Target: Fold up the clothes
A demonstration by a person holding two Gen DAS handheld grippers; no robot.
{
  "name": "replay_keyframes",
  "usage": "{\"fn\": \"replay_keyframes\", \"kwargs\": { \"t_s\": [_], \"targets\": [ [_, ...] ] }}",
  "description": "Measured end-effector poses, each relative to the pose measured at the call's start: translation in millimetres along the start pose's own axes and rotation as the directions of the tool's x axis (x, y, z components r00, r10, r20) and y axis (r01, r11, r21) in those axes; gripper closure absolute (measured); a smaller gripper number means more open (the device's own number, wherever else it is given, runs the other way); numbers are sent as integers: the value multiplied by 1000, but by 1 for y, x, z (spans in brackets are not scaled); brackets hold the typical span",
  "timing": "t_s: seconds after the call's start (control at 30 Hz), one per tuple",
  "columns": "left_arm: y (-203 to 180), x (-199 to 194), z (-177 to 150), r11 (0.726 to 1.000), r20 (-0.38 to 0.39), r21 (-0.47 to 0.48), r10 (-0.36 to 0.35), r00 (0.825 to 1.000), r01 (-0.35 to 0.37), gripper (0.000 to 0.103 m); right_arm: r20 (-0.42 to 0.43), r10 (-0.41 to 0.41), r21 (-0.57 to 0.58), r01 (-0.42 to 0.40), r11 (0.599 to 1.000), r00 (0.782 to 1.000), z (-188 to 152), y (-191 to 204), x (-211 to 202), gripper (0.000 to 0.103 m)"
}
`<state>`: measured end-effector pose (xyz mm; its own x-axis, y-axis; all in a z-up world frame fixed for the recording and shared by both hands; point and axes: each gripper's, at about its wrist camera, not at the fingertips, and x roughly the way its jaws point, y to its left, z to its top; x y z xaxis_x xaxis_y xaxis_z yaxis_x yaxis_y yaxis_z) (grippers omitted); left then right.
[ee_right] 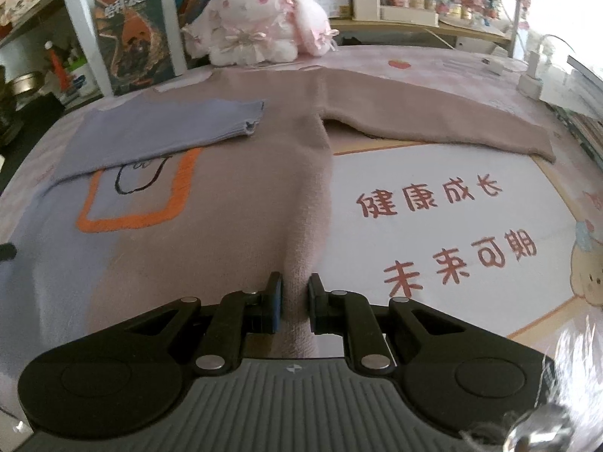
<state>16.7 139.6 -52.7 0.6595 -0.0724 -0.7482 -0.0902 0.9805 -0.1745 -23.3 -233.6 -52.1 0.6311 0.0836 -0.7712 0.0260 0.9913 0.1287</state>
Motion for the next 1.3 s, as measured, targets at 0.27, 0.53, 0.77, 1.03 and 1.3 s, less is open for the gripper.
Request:
{"fn": "replay_keyframes", "kwargs": {
  "t_s": [0.27, 0.53, 0.77, 1.03, 1.3],
  "targets": [
    [3, 1, -1, 1000, 20, 19, -6, 1000, 6, 93, -2, -31, -20, 30, 999, 1000, -4, 10, -3, 90],
    [-1, -29, -1, 1000, 93, 25, 7, 996, -9, 73, 53, -53, 20, 52, 998, 997, -7, 11, -25, 74],
    [-17, -57, -11, 997, 161, 78, -8, 987, -5, 39, 149, -82, -8, 85, 996, 985, -12, 23, -53, 46],
    [-48, -62, -39, 984, 119, 169, -80, 990, 59, 25, 141, -105, -37, 111, 993, 984, -22, 30, -61, 27],
    [-58, -56, -45, 985, 84, 165, -74, 994, 60, 23, 122, -134, -37, 139, 990, 983, -27, 22, -61, 23]
  ]
}}
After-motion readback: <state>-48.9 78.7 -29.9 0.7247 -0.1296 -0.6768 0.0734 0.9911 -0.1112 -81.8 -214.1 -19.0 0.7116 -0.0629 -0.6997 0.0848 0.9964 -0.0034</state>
